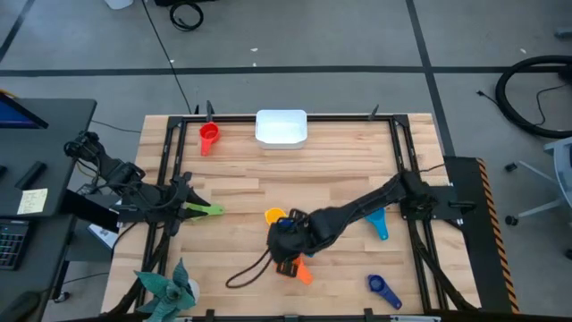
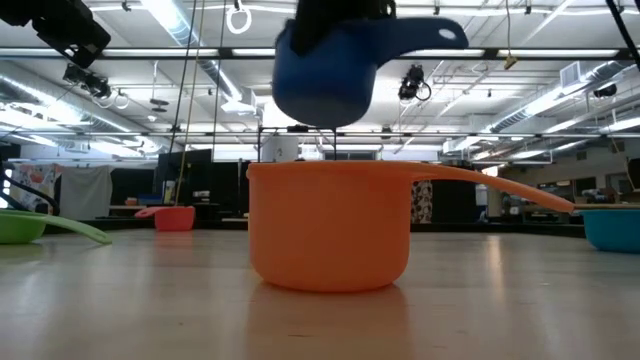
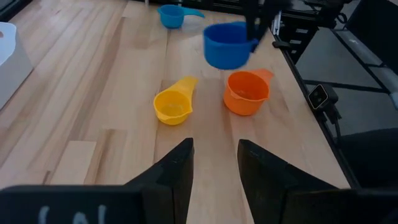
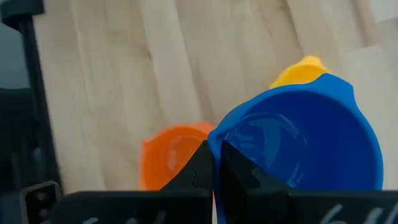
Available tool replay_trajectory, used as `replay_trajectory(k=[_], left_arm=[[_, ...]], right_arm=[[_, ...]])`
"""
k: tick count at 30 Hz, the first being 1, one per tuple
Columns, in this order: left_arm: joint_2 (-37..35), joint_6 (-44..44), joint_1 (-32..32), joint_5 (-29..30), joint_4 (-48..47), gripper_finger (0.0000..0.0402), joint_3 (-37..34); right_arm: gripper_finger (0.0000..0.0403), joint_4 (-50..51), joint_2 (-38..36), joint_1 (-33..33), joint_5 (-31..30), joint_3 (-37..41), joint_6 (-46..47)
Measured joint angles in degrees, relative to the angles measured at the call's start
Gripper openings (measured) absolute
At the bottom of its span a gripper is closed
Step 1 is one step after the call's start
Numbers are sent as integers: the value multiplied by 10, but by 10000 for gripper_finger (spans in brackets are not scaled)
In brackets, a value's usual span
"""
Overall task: Nest measuring cups in basket
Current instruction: Stack the blue measuring cup on top of the orange measuring cup
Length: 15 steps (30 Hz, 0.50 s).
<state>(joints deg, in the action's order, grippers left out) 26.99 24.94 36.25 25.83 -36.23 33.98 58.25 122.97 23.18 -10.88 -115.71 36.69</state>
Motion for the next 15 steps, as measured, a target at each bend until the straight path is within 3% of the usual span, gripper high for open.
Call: replay_trajectory(k=[10,15], left_arm=[[0,0,0,-2,0,130,0],[0,0,0,-2,-1,130,0]], right_arm=[[12,52,97,34,2,-115,93],[12,75,111,39,-11,-128,145]])
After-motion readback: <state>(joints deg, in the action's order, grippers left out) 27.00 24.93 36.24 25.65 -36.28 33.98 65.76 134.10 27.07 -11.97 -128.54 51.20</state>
